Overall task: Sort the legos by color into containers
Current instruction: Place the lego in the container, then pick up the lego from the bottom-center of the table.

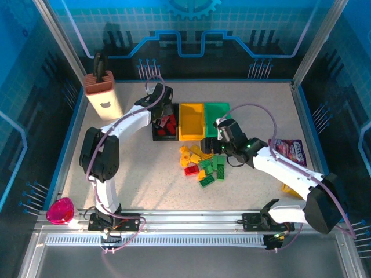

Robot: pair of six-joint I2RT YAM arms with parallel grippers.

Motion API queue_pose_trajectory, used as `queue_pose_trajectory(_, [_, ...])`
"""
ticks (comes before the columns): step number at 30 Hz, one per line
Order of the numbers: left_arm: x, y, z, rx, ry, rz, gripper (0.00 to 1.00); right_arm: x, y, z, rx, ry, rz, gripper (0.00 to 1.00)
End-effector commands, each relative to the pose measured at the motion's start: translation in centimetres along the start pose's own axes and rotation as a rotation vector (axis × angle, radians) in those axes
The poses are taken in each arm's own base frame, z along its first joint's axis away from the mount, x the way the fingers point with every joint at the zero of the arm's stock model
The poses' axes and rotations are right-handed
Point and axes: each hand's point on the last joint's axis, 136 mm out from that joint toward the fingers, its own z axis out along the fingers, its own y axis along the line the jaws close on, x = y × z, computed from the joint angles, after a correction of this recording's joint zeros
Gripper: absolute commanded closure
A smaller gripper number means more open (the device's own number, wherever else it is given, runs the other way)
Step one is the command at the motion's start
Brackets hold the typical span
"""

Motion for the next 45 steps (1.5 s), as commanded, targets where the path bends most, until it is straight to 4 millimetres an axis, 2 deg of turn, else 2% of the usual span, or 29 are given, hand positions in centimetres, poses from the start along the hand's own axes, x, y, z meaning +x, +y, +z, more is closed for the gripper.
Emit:
queue_pose_trajectory(1, [-2.2,0.5,-3.7,0.040,-0.067,-0.013,0.31,-0.6,1.8,-0.2,-0.024,0.010,-0.111,0.18])
queue_pose_trajectory(6, [-1.9,2.0,-7.4,0.082,-0.106,-0.054,0.31,0.4,4.3,0.3,-0.074,0.067,-0.197,0.18])
queue_pose_trajectory(12, [0.8,4.4,-10.6,0.153,-0.131,-0.109,0.32,3.7,6.4,2.0,-0.068,0.201,-0.274,0.17])
queue_pose_trajectory(14, [1.8,5.3,-11.4,0.163,-0.132,-0.122,0.32,4.8,7.2,2.6,-0.071,0.244,-0.292,0.13])
queue_pose_trajectory(23, [6.4,9.0,-12.1,0.123,-0.082,-0.141,0.31,9.5,7.6,5.1,-0.003,0.405,-0.252,0.14])
queue_pose_trajectory(26, [7.4,9.8,-11.9,0.107,-0.065,-0.149,0.31,10.4,7.6,5.8,0.044,0.439,-0.243,0.10])
queue_pose_trajectory(28, [7.7,9.9,-12.0,0.107,-0.058,-0.155,0.32,10.7,7.4,6.2,0.076,0.452,-0.237,0.07])
queue_pose_trajectory(38, [8.0,10.1,-12.2,0.109,-0.057,-0.172,0.32,11.6,5.9,7.1,0.250,0.494,-0.235,0.11])
queue_pose_trajectory(45, [8.4,10.4,-12.0,0.098,-0.054,-0.171,0.32,13.1,6.3,8.1,0.272,0.529,-0.226,0.18])
